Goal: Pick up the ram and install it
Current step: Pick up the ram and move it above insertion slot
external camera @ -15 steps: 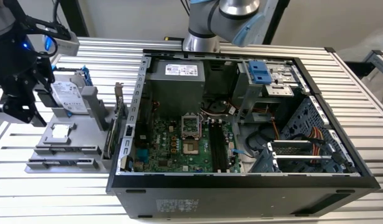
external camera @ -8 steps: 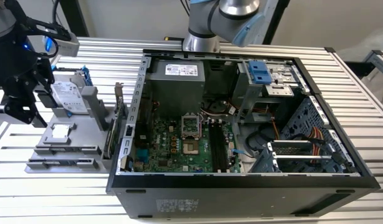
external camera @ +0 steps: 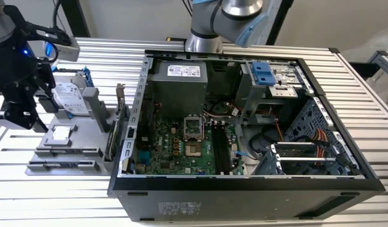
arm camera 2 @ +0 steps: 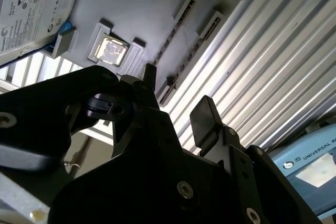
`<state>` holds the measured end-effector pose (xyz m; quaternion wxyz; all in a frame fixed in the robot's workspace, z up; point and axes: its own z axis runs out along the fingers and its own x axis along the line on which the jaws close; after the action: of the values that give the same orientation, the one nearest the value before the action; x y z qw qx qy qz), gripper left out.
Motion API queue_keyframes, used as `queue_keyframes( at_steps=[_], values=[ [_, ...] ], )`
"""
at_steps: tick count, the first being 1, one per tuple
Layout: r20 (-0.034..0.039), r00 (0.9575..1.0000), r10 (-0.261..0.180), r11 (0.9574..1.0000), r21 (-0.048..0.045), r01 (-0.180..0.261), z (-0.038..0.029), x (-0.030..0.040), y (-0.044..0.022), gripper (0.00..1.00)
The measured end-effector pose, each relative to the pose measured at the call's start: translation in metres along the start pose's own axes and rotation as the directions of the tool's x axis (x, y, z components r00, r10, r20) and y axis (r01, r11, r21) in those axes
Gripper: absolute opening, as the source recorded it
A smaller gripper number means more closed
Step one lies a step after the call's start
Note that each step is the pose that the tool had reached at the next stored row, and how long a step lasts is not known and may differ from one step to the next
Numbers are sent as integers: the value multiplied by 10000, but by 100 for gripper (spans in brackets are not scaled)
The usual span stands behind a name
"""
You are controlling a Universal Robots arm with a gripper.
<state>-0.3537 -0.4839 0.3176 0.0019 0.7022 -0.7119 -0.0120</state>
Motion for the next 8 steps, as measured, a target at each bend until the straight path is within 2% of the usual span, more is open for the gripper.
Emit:
queue_keyframes(
  at_steps=[8],
  values=[
    [3,9998,199,9998,7,-199,29,8,2,100]
  ],
)
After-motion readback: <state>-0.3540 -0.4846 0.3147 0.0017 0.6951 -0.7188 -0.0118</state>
